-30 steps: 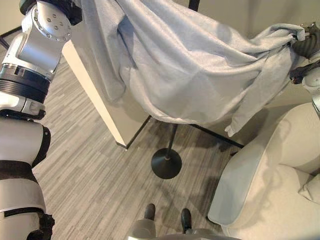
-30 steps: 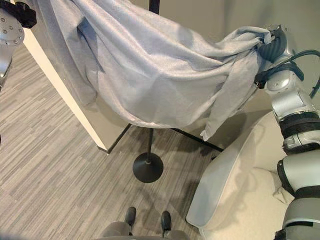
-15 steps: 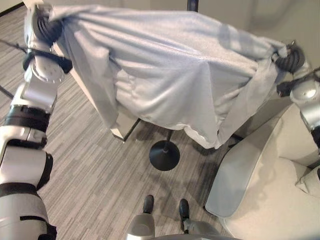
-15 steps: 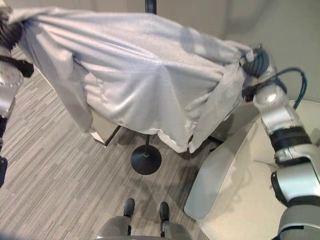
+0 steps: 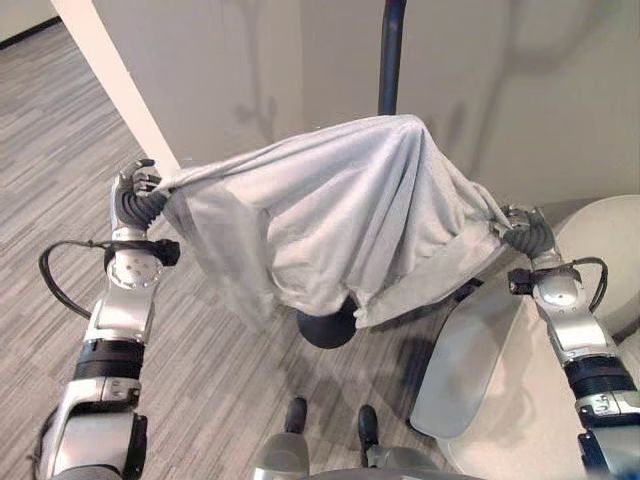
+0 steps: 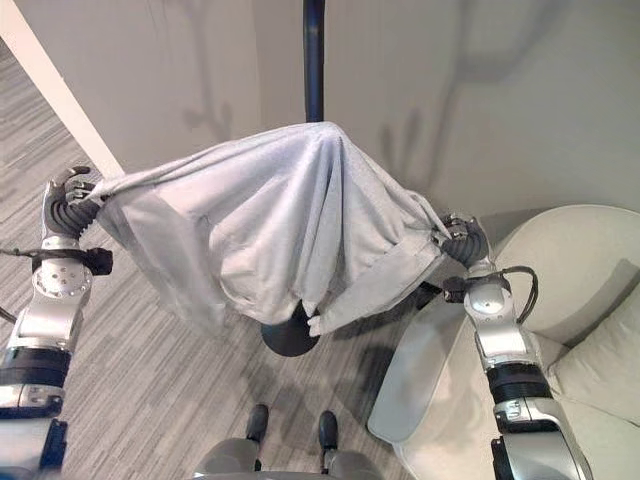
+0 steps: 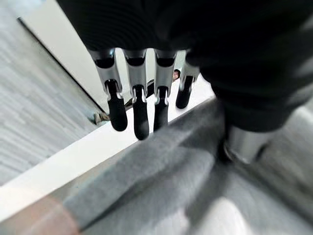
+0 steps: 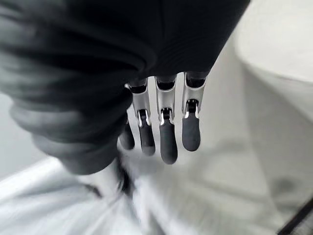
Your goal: Hang the clothes on the sofa on the clothes rack.
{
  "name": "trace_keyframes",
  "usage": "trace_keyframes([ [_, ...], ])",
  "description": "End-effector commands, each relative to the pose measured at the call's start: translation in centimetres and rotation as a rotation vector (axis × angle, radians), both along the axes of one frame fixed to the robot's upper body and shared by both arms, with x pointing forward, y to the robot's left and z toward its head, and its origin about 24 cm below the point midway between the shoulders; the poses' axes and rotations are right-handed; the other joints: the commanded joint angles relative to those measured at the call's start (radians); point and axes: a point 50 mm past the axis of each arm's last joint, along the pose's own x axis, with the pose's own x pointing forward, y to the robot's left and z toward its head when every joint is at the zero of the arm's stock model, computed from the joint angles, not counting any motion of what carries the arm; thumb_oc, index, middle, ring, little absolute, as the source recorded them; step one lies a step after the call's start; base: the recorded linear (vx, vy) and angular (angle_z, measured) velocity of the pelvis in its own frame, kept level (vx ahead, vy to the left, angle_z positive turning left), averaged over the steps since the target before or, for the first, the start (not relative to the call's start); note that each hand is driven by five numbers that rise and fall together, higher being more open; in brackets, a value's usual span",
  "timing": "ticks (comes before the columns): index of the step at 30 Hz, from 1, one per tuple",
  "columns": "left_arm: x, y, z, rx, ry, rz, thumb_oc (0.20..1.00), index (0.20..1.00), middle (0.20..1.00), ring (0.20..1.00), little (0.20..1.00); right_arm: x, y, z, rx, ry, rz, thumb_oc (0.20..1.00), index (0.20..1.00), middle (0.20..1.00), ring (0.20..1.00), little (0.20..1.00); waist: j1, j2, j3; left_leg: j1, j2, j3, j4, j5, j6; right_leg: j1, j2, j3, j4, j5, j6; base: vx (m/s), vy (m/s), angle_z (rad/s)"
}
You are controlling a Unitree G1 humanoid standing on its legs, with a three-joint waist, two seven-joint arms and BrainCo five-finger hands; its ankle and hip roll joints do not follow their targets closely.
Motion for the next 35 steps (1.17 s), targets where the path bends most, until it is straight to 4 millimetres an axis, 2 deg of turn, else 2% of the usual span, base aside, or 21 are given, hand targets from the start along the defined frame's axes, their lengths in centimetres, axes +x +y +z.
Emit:
trace_keyframes([
  [1,-0.8,0.5,-0.4,-0.091,-0.041,-0.018,1.0,1.0,1.0,1.0,1.0,-1.3,-2.0,1.4,-0.039,-0.079,-0.047,1.0,1.0,1.0,1.0,1.0,0.001,0.038,-0.128,0.002,0.016,-0.027,0.0,-0.062,0.01,-0.009,-0.059,-0.052,0.012,0.006,-0.016,0.03,0.013,-0.01],
  [2,-0.9,0.5,-0.5,-0.092,-0.039,-0.018,1.0,1.0,1.0,1.0,1.0,-1.3,-2.0,1.4,-0.04,-0.077,-0.046,1.0,1.0,1.0,1.0,1.0,0.001,0.039,-0.131,0.001,0.016,-0.027,0.0,-0.063,0.01,-0.009,-0.059,-0.052,0.012,0.006,-0.016,0.05,0.027,-0.03],
  [4,-3.7,1.4,-3.9,-0.202,0.013,0.034,1.0,1.0,1.0,1.0,1.0,-3.7,-4.0,1.2,-0.009,-0.116,-0.159,1.0,1.0,1.0,1.0,1.0,-0.004,0.049,-0.152,0.001,0.017,-0.026,0.0,-0.059,0.01,-0.012,-0.06,-0.053,0.012,0.01,-0.011,0.06,0.049,0.0],
  [7,-6.5,2.9,-6.7,-0.3,0.068,0.114,1.0,1.0,1.0,1.0,1.0,-6.1,-6.7,0.8,-0.009,-0.108,-0.283,1.0,1.0,1.0,1.0,1.0,-0.013,0.06,-0.16,-0.003,0.019,-0.023,0.0,-0.055,0.009,-0.014,-0.06,-0.056,0.01,0.011,-0.006,0.03,0.045,0.01],
  [9,-7.8,3.4,-7.6,-0.325,0.088,0.136,1.0,1.0,1.0,1.0,1.0,-7.4,-8.1,0.4,-0.022,-0.079,-0.347,1.0,1.0,1.0,1.0,1.0,-0.017,0.064,-0.165,-0.006,0.019,-0.023,0.0,-0.053,0.009,-0.014,-0.06,-0.058,0.009,0.01,-0.004,0.0,0.0,0.0],
  [11,-9.8,4.3,-9.2,-0.354,0.135,0.194,1.0,1.0,1.0,1.0,1.0,-9.6,-10.0,-0.4,-0.034,-0.035,-0.439,1.0,1.0,1.0,1.0,1.0,-0.021,0.068,-0.169,-0.009,0.019,-0.023,0.0,-0.052,0.009,-0.016,-0.061,-0.059,0.007,0.011,0.0,0.02,0.026,0.03],
  [12,-12.1,4.8,-11.1,-0.442,0.16,0.255,1.0,1.0,1.0,1.0,1.0,-12.4,-12.2,-1.0,-0.079,0.033,-0.542,1.0,1.0,1.0,1.0,1.0,-0.026,0.073,-0.173,-0.014,0.021,-0.022,0.0,-0.051,0.01,-0.017,-0.061,-0.061,0.005,0.01,0.004,0.04,0.039,0.09],
  [13,-12.1,4.8,-11.1,-0.442,0.16,0.255,1.0,1.0,1.0,1.0,1.0,-12.4,-12.2,-1.0,-0.079,0.033,-0.542,1.0,1.0,1.0,1.0,1.0,-0.026,0.074,-0.174,-0.015,0.021,-0.022,0.0,-0.052,0.01,-0.017,-0.061,-0.061,0.005,0.01,0.004,0.03,0.036,0.1],
  [16,-15.7,4.9,-15.0,-0.537,0.286,0.347,1.0,1.0,1.0,1.0,1.0,-16.4,-14.7,-2.8,-0.086,0.15,-0.691,1.0,1.0,1.0,1.0,1.0,-0.032,0.079,-0.178,-0.02,0.023,-0.019,0.0,-0.051,0.011,-0.021,-0.063,-0.065,0.004,0.01,0.01,0.01,0.03,0.02],
  [17,-17.8,4.5,-17.4,-0.587,0.38,0.39,1.0,1.0,1.0,1.0,1.0,-18.8,-15.7,-4.6,-0.075,0.254,-0.763,1.0,1.0,1.0,1.0,1.0,-0.034,0.08,-0.176,-0.024,0.024,-0.016,0.0,-0.049,0.011,-0.024,-0.065,-0.068,0.003,0.009,0.014,0.0,0.0,0.0],
  [19,-18.6,4.2,-18.5,-0.618,0.421,0.408,1.0,1.0,1.0,1.0,1.0,-20.0,-16.2,-5.6,-0.059,0.31,-0.801,1.0,1.0,1.0,1.0,1.0,-0.033,0.081,-0.177,-0.027,0.025,-0.015,0.0,-0.047,0.011,-0.026,-0.066,-0.068,0.003,0.009,0.015,0.0,0.0,0.0],
  [20,-19.8,3.2,-20.6,-0.688,0.506,0.424,1.0,1.0,1.0,1.0,1.0,-21.7,-16.4,-7.6,-0.021,0.419,-0.833,1.0,1.0,1.0,1.0,1.0,-0.036,0.078,-0.177,-0.031,0.026,-0.014,0.0,-0.042,0.009,-0.027,-0.067,-0.066,0.002,0.01,0.019,0.0,0.0,0.0],
  [22,-20.7,2.6,-21.7,-0.71,0.563,0.428,1.0,1.0,1.0,1.0,1.0,-22.3,-16.2,-8.6,0.015,0.452,-0.842,1.0,1.0,1.0,1.0,1.0,-0.036,0.077,-0.177,-0.033,0.027,-0.013,0.0,-0.041,0.009,-0.029,-0.067,-0.066,0.002,0.012,0.019,0.0,0.0,0.0],
  [24,-21.6,0.7,-24.0,-0.719,0.733,0.379,1.0,1.0,1.0,1.0,1.0,-23.9,-14.6,-12.2,0.164,0.545,-0.868,1.0,1.0,1.0,1.0,1.0,-0.038,0.071,-0.177,-0.037,0.027,-0.013,0.0,-0.04,0.008,-0.032,-0.069,-0.068,0.002,0.014,0.019,0.0,-0.005,-0.02],
  [26,-21.6,-0.9,-25.2,-0.701,0.852,0.306,1.0,1.0,1.0,1.0,1.0,-25.3,-10.8,-17.0,0.359,0.696,-0.834,1.0,1.0,1.0,1.0,1.0,-0.034,0.06,-0.173,-0.039,0.026,-0.013,0.0,-0.043,0.007,-0.039,-0.069,-0.066,0.004,0.02,0.013,0.0,0.0,0.0],
  [27,-21.6,-0.9,-25.2,-0.701,0.852,0.306,1.0,1.0,1.0,1.0,1.0,-25.3,-10.8,-17.0,0.359,0.695,-0.834,1.0,1.0,1.0,1.0,1.0,-0.034,0.06,-0.172,-0.039,0.026,-0.012,0.0,-0.043,0.007,-0.039,-0.069,-0.065,0.004,0.02,0.013,0.0,0.0,0.0],
  [28,-21.5,-1.7,-25.8,-0.682,0.915,0.263,1.0,1.0,1.0,1.0,1.0,-25.9,-8.1,-19.3,0.465,0.777,-0.801,1.0,1.0,1.0,1.0,1.0,-0.03,0.053,-0.172,-0.04,0.025,-0.015,0.0,-0.045,0.007,-0.042,-0.069,-0.063,0.005,0.022,0.008,0.0,0.0,0.0],
  [30,-21.6,-2.1,-26.2,-0.687,0.942,0.248,1.0,1.0,1.0,1.0,1.0,-26.5,-6.9,-20.2,0.516,0.816,-0.798,1.0,1.0,1.0,1.0,1.0,-0.029,0.05,-0.173,-0.04,0.025,-0.016,0.0,-0.046,0.007,-0.043,-0.068,-0.061,0.007,0.023,0.006,0.0,0.0,0.0],
  [32,-21.8,-2.8,-26.8,-0.69,0.995,0.228,1.0,1.0,1.0,1.0,1.0,-27.4,-4.3,-21.9,0.603,0.883,-0.774,1.0,1.0,1.0,1.0,1.0,-0.028,0.047,-0.175,-0.039,0.025,-0.018,0.0,-0.048,0.007,-0.047,-0.066,-0.059,0.01,0.023,0.003,0.0,0.0,0.0],
  [33,-21.8,-3.2,-27.2,-0.689,1.028,0.211,1.0,1.0,1.0,1.0,1.0,-28.0,-1.9,-23.1,0.648,0.959,-0.72,1.0,1.0,1.0,1.0,1.0,-0.028,0.046,-0.18,-0.038,0.025,-0.018,0.0,-0.049,0.007,-0.05,-0.065,-0.055,0.012,0.023,-0.001,0.0,0.0,0.0],
  [35,-21.8,-3.3,-27.3,-0.695,1.036,0.211,1.0,1.0,1.0,1.0,1.0,-28.1,-1.2,-23.4,0.668,0.972,-0.705,1.0,1.0,1.0,1.0,1.0,-0.029,0.046,-0.182,-0.038,0.025,-0.019,0.0,-0.049,0.006,-0.051,-0.065,-0.054,0.014,0.024,-0.003,0.0,0.0,0.0],
])
